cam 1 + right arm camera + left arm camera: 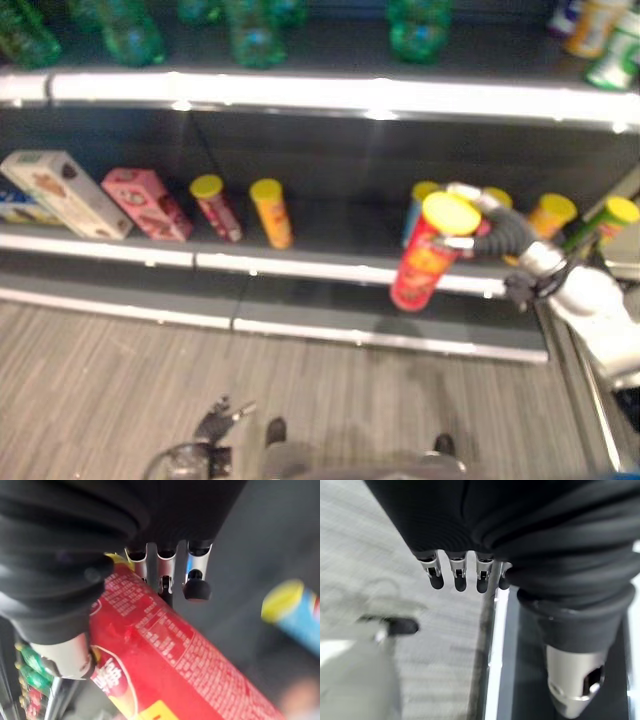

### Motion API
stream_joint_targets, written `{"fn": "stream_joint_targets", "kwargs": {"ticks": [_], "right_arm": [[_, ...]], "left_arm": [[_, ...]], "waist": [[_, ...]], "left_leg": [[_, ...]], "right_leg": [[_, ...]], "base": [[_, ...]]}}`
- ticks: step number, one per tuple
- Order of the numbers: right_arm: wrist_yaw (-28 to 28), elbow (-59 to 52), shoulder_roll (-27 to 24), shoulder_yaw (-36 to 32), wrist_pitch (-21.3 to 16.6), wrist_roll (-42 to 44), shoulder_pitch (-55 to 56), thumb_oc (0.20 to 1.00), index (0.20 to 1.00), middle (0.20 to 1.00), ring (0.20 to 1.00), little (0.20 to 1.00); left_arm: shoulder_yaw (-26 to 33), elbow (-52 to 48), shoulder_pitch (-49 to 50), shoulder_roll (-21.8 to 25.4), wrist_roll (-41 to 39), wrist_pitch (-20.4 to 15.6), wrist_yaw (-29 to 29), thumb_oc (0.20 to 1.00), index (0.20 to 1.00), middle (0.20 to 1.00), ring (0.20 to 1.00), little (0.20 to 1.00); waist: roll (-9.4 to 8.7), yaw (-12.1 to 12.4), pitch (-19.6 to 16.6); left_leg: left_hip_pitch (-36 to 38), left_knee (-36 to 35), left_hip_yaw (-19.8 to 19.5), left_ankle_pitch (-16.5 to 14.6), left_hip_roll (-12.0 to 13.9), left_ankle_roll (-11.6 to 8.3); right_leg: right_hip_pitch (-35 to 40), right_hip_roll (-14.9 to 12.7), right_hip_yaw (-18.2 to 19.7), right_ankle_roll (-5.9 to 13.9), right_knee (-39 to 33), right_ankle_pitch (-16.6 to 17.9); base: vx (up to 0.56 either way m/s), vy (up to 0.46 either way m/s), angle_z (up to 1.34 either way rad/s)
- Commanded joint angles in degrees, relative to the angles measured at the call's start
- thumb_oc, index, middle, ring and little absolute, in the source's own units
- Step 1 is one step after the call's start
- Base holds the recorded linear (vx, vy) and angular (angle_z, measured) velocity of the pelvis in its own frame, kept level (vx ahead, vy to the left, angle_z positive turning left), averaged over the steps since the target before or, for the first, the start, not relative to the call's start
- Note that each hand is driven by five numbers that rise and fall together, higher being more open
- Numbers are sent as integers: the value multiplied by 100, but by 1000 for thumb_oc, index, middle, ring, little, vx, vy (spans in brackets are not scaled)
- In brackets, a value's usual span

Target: Put the goods on the table back onto the shelves and tidy them up.

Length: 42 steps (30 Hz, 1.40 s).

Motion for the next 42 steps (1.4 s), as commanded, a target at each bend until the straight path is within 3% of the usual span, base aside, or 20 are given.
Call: {"fn": "stream_joint_targets", "kwargs": {"ticks": [1,4,5,7,8,10,14,19,25,33,34,42], "right_arm": [[-283,-130,-450,-40,-236,-131,-732,200,200,200,200,200],[-321,-50,-364,121,-216,-205,-932,200,200,200,200,200],[-383,34,-351,168,-242,-322,-1004,200,200,200,200,200],[-479,317,-370,394,-282,-376,-1275,200,200,200,200,200],[-533,250,-457,277,-288,-504,-1240,200,200,200,200,200],[-536,255,-396,320,-144,-522,-1254,200,200,200,200,200],[-534,308,-345,360,-163,-602,-1275,200,200,200,200,200],[-623,391,-294,525,-138,-888,-1459,200,200,200,200,200],[-920,514,-281,707,-178,-1390,-1904,200,200,200,200,200],[-1888,1219,-238,654,-100,-2440,-2484,200,200,200,200,200],[-2265,1383,-133,454,-40,-2663,-2521,200,200,200,200,200],[-3054,1840,80,166,128,-2957,-2843,200,200,200,200,200]], "left_arm": [[-77,-130,198,137,227,-184,-4,1000,1000,1000,1000,1000],[12,-148,264,200,199,-164,9,1000,1000,1000,1000,1000],[87,-115,312,219,183,-168,29,1000,1000,1000,1000,1000],[148,149,215,253,165,-139,135,1000,1000,1000,1000,1000],[116,-1,274,287,159,-188,132,1000,1000,1000,1000,1000],[160,-6,247,206,8,-196,178,1000,1000,1000,1000,1000],[120,-32,210,61,-66,-188,197,1000,1000,1000,1000,1000],[-169,-478,165,-11,-177,-179,196,1000,1000,1000,1000,1000],[-301,-649,30,24,-287,-221,302,1000,1000,1000,1000,1000],[-439,-892,2,82,-393,-331,512,1000,1000,1000,1000,1000],[-494,-906,-2,79,-380,-347,543,1000,1000,1000,1000,1000],[-705,-1047,-104,122,-414,-400,639,1000,1000,1000,1000,1000]], "waist": [[377,120,-267],[400,171,-148],[406,148,-35],[350,189,106],[319,197,118],[211,265,148],[194,293,211],[286,321,472],[381,381,816],[587,509,1183],[684,538,1263],[894,588,1427]], "left_leg": [[149,-275,160,-172,47,242],[222,-274,362,-239,-45,355],[276,-294,430,-256,-43,375],[256,-325,460,-268,-61,317],[111,-180,337,-293,-71,308],[-68,-3,275,-280,-95,288],[-279,43,168,-201,-17,251],[-586,28,-14,-57,80,216],[-888,193,-82,-46,70,200],[-1303,462,-181,-39,19,155],[-1407,527,-228,-42,-12,155],[-1595,654,-318,-75,-117,184]], "right_leg": [[-521,15,227,572,931,-910],[-831,-106,102,489,1343,-781],[-1065,61,121,449,1522,-825],[-1048,258,-59,456,974,-870],[-936,312,114,540,731,-912],[-942,412,298,517,655,-930],[-968,442,195,491,656,-948],[-1144,447,23,474,763,-1022],[-1471,371,66,463,1049,-1086],[-1849,233,127,445,1363,-1130],[-1926,196,141,439,1466,-1163],[-2103,123,154,437,1626,-1206]], "base": [[-2,306,-20],[-28,169,-39],[-37,148,-15],[-22,-10,-10],[-3,-83,-8],[18,-71,27],[-19,-78,17],[-71,-48,18],[-98,-4,9],[-65,-7,7],[-48,-9,17],[-29,4,6]]}}
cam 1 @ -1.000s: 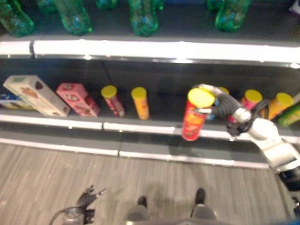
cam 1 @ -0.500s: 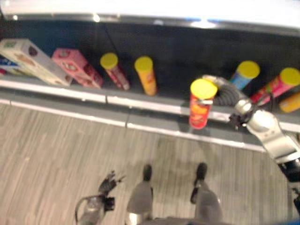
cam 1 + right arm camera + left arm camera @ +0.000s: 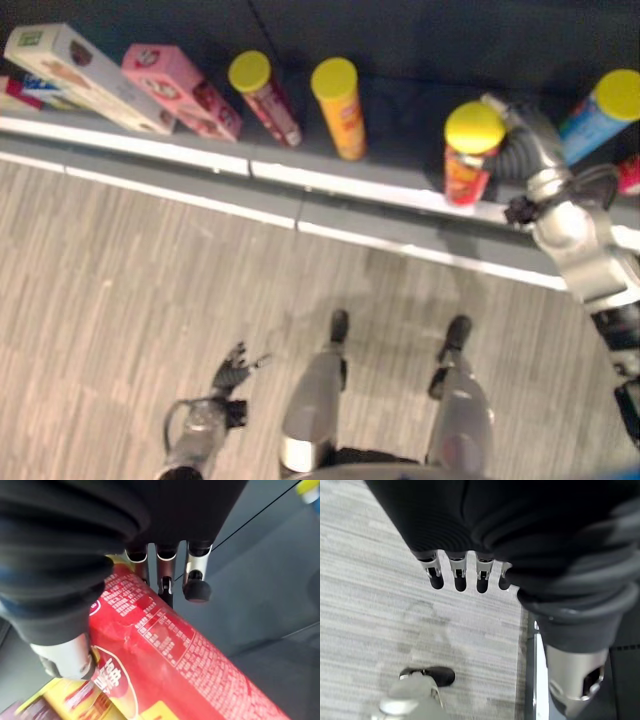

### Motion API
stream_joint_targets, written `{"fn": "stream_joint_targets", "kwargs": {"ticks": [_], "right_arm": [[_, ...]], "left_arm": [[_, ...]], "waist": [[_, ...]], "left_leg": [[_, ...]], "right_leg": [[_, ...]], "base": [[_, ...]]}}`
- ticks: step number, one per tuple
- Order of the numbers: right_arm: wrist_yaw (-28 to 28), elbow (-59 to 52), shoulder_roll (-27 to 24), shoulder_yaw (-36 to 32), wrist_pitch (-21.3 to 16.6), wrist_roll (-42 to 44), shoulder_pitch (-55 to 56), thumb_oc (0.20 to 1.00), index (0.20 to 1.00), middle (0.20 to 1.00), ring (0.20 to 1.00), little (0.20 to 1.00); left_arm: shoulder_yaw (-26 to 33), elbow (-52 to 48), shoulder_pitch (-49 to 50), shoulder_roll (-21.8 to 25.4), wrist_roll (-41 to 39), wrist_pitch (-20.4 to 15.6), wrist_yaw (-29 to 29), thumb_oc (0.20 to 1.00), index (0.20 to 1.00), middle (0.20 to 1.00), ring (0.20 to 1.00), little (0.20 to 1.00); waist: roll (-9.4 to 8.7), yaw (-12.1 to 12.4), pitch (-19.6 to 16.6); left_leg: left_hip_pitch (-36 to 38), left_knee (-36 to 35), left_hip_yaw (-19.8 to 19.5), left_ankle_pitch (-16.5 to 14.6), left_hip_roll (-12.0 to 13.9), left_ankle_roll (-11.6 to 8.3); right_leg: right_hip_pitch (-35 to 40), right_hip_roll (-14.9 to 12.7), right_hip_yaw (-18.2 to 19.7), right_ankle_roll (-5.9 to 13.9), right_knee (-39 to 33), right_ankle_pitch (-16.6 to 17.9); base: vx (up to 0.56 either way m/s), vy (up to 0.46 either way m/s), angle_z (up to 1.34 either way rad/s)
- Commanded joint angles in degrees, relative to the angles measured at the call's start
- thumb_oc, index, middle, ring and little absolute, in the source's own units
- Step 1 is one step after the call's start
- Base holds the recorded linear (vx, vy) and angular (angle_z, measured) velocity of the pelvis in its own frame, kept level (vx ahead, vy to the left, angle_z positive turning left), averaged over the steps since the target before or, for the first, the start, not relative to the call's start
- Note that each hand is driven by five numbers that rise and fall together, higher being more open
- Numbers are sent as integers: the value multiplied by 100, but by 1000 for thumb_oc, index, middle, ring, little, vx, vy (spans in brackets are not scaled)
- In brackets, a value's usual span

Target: Put the goods on the table back onto the shelves and tidy them up.

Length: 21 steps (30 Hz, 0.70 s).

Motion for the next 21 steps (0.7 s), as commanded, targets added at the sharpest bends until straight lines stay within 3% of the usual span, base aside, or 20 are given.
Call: {"fn": "stream_joint_targets", "kwargs": {"ticks": [1,21], "right_arm": [[-626,-216,152,-207,-76,-106,-394,200,200,200,200,200],[-1131,455,158,22,121,-256,-1015,200,200,200,200,200]], "left_arm": [[-399,-138,274,459,-170,-163,153,1000,1000,1000,1000,1000],[-677,-293,111,519,-187,-237,227,1000,1000,1000,1000,1000]], "waist": [[-81,82,-482],[141,187,-357]], "left_leg": [[-337,-47,-46,58,264,-118],[-694,-69,-146,165,90,-109]], "right_leg": [[-238,-544,484,322,945,-819],[-473,-647,467,348,902,-745]], "base": [[-38,11,3],[-9,2,3]]}}
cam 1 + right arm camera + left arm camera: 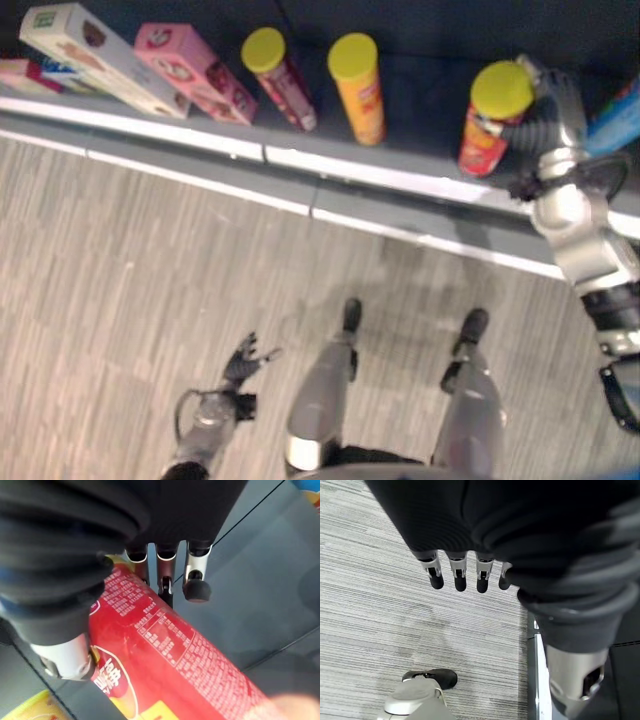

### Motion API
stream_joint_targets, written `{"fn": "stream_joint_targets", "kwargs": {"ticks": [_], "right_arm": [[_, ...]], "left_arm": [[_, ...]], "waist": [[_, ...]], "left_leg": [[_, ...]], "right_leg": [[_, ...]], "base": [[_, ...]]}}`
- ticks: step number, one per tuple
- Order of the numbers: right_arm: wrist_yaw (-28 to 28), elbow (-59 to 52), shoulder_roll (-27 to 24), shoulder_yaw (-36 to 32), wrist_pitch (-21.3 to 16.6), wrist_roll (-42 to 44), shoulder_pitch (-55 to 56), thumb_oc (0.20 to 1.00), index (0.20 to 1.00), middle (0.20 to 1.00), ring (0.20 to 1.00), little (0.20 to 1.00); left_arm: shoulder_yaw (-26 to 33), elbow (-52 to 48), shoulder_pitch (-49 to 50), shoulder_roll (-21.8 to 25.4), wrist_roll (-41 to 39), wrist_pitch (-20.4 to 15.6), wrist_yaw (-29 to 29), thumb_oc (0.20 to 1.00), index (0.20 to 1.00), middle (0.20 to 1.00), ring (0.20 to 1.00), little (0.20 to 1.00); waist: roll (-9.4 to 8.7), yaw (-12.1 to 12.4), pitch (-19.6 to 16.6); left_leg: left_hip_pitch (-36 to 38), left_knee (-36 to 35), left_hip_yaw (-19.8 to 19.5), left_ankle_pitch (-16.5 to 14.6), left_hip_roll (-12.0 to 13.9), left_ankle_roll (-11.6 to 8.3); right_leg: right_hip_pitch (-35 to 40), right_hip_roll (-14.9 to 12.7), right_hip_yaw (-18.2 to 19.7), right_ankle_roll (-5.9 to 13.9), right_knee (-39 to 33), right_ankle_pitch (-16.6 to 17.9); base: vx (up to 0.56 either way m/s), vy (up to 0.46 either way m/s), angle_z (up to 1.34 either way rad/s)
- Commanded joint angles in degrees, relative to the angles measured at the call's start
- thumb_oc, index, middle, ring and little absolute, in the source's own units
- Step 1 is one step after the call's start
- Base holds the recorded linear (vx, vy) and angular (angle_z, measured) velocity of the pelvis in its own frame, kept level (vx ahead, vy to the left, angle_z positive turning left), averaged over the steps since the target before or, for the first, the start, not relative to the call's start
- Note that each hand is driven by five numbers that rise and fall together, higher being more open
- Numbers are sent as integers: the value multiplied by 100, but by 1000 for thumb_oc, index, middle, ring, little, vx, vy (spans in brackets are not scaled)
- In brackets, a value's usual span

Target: Put the goods on the table back onto the shelves and tidy them up.

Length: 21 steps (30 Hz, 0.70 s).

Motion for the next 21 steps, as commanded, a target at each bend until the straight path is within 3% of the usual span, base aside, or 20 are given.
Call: {"fn": "stream_joint_targets", "kwargs": {"ticks": [1,11,21], "right_arm": [[-314,-159,-113,3,-153,-184,-467,200,200,200,200,200],[-711,372,-252,-132,66,-183,-636,200,200,200,200,200],[-826,477,-196,-186,143,-168,-579,200,200,200,200,200]], "left_arm": [[-258,28,139,500,-161,-150,132,1000,1000,1000,1000,1000],[-350,-87,97,551,-189,-190,207,1000,1000,1000,1000,1000],[-405,-175,53,512,-210,-184,259,1000,1000,1000,1000,1000]], "waist": [[-2,82,-390],[141,75,-350],[133,42,-331]], "left_leg": [[-386,-114,-22,90,266,-191],[-532,-137,-44,134,229,-221],[-536,-114,-43,90,246,-230]], "right_leg": [[-191,-458,512,327,739,-722],[-335,-484,519,335,800,-759],[-351,-469,521,336,843,-792]], "base": [[-9,-5,5],[0,0,0],[0,0,0]]}}
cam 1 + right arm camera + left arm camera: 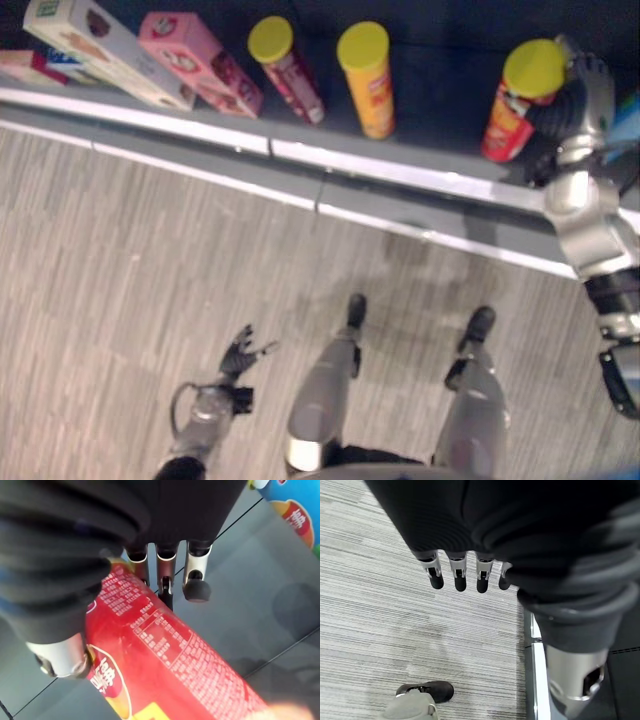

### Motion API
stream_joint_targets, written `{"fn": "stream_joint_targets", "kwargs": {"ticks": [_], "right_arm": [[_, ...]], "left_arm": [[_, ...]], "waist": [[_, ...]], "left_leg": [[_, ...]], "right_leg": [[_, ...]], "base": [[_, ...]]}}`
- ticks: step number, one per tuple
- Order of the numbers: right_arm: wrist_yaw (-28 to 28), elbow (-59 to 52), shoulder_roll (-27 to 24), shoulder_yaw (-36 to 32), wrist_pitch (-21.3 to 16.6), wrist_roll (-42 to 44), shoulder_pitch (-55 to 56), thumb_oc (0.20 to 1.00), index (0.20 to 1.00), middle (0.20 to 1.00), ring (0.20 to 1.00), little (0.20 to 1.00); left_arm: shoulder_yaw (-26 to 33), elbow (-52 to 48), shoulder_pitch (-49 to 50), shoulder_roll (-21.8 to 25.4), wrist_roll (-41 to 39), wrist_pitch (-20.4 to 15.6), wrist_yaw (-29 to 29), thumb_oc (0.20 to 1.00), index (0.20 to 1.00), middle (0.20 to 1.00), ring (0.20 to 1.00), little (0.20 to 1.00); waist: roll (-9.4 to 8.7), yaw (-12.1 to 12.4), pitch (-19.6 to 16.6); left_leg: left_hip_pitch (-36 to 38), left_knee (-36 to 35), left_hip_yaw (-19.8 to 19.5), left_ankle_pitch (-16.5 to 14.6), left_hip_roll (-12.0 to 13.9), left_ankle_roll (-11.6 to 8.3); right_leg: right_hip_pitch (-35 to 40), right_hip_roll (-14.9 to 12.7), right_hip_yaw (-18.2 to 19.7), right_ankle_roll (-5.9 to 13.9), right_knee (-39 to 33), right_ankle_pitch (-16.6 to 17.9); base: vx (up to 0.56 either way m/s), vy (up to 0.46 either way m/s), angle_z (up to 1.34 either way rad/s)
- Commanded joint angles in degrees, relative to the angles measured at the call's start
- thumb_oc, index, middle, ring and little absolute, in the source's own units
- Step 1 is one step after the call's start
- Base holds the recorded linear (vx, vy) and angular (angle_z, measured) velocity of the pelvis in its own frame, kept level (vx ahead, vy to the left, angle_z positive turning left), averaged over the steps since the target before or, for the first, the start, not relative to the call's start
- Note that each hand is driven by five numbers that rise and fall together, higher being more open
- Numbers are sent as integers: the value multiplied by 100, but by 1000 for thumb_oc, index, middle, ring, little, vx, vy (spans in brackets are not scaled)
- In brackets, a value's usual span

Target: Put the goods on the table back onto the shelves and tidy them up.

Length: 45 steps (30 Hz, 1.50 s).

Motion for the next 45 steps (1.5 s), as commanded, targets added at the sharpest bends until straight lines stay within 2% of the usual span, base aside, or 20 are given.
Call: {"fn": "stream_joint_targets", "kwargs": {"ticks": [1,19,20,31,43,45], "right_arm": [[-248,-81,-181,-158,-4,-176,-208,200,200,200,200,200],[-389,-79,38,-250,144,-181,-67,200,200,200,200,200],[-396,-90,46,-266,159,-205,-53,1000,1000,1000,1000,1000],[-520,-257,65,-346,167,-197,-47,1000,1000,1000,1000,1000],[-888,-1525,140,-936,-145,-65,126,1000,1000,1000,1000,1000],[-944,-2015,323,-1119,-283,78,276,1000,1000,1000,1000,1000]], "left_arm": [[-387,-94,190,379,-206,-130,140,1000,1000,1000,1000,1000],[-355,-52,175,323,-198,-93,273,1000,1000,1000,1000,1000],[-351,-59,178,327,-190,-91,273,1000,1000,1000,1000,1000],[-354,-34,157,320,-176,-77,304,1000,1000,1000,1000,1000],[-327,-48,135,346,-139,-17,367,1000,1000,1000,1000,1000],[-307,-27,114,304,-151,3,409,1000,1000,1000,1000,1000]], "waist": [[110,23,-321],[43,-59,-305],[38,-64,-310],[7,-88,-294],[-11,-138,-319],[-32,-194,-295]], "left_leg": [[-351,-175,-12,90,338,-270],[-349,-156,51,58,372,-283],[-355,-151,57,56,368,-282],[-321,-166,79,30,404,-301],[-346,-162,89,38,398,-291],[-343,-174,96,38,414,-290]], "right_leg": [[-168,-371,515,326,753,-749],[-193,-341,575,328,683,-714],[-199,-343,578,328,686,-711],[-166,-325,581,336,664,-720],[-195,-317,599,343,634,-699],[-207,-300,618,337,626,-692]], "base": [[0,0,0],[0,0,0],[0,0,0],[0,0,0],[0,0,0],[0,0,0]]}}
